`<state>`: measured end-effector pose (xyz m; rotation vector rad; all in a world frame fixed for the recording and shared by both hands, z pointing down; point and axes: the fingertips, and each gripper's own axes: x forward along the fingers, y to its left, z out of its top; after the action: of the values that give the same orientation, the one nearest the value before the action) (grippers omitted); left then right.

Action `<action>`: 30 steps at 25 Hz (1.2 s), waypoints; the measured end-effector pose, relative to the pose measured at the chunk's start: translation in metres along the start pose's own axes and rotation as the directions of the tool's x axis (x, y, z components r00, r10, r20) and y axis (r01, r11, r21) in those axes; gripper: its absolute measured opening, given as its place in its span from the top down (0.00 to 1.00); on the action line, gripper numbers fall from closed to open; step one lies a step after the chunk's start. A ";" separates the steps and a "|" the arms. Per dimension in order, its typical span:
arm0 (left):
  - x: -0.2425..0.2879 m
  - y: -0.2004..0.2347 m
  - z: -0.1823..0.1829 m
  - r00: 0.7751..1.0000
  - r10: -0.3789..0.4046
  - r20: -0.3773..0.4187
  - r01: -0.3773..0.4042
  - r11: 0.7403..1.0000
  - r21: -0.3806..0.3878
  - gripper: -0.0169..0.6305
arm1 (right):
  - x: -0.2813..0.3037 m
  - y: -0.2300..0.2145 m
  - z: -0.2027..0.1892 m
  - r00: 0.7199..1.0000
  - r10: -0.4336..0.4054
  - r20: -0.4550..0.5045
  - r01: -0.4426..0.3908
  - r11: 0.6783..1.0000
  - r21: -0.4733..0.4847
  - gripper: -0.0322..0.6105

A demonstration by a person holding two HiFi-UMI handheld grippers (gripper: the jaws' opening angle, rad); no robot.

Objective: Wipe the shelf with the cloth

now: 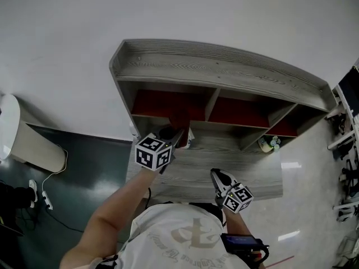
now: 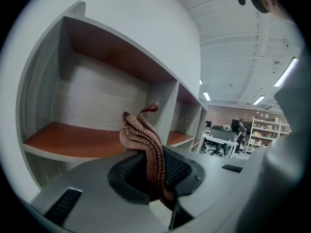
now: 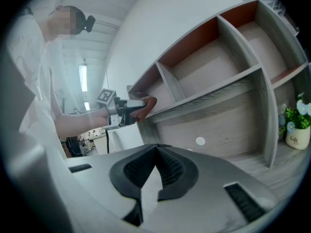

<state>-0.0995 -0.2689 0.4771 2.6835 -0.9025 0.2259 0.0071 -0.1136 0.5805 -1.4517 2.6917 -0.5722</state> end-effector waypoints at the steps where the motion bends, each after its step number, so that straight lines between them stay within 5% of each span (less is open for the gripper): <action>1: 0.007 -0.001 0.006 1.000 -0.005 -0.008 0.005 1.000 0.007 0.87 | 0.000 -0.001 0.001 1.000 -0.001 0.002 0.001 1.000 -0.001 0.95; 13: 0.083 0.010 0.039 0.994 0.031 -0.108 -0.028 0.999 0.028 0.87 | 0.007 -0.018 0.000 1.000 0.007 0.007 -0.007 0.999 0.041 0.94; 19: 0.111 0.018 0.038 0.971 0.107 -0.215 -0.092 0.992 0.082 0.87 | 0.001 -0.024 -0.008 1.000 -0.002 -0.007 0.003 0.998 0.063 0.94; 30: 0.140 0.019 0.021 0.926 0.126 -0.356 -0.058 0.979 0.197 0.87 | -0.004 -0.035 -0.008 1.000 -0.011 -0.013 0.012 0.997 0.077 0.94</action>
<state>0.0001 -0.3689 0.4957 2.6271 -0.9250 0.8402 0.0356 -0.1252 0.5993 -1.4504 2.6406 -0.6806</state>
